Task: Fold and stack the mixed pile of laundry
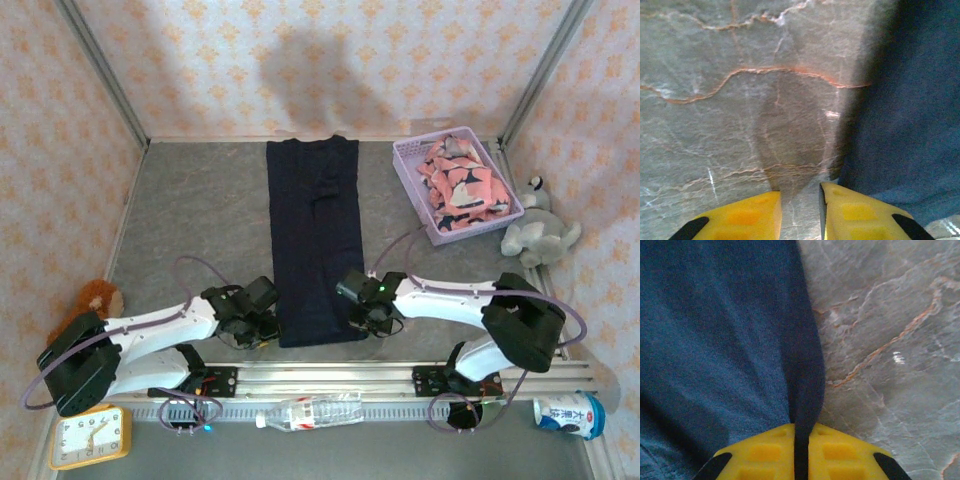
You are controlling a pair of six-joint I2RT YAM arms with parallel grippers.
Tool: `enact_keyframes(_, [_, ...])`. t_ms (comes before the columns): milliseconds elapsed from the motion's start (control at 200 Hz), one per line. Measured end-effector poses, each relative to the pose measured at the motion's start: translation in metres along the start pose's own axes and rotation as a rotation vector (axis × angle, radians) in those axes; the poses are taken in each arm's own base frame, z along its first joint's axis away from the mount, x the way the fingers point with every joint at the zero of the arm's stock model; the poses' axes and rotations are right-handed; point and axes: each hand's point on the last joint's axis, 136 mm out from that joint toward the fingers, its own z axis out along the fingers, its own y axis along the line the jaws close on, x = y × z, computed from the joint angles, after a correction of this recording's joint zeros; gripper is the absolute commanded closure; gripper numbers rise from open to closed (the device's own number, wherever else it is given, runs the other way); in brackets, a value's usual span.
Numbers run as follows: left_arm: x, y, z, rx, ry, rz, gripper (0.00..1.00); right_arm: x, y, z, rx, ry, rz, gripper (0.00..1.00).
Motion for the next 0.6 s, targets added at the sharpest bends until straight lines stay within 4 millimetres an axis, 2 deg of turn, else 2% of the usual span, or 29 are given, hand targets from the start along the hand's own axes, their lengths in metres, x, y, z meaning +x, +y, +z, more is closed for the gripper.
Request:
enact_keyframes(240, [0.001, -0.002, -0.002, -0.027, 0.007, 0.003, 0.76, 0.001, 0.006, 0.000, 0.012, -0.001, -0.016, 0.89])
enact_keyframes(445, [-0.005, -0.034, -0.016, 0.093, -0.031, 0.036, 0.74, 0.001, 0.031, 0.003, -0.062, -0.010, -0.036, 0.94])
enact_keyframes(601, [-0.006, -0.039, -0.017, 0.114, -0.039, 0.039, 0.74, 0.000, 0.037, 0.004, -0.082, -0.008, -0.034, 1.00])
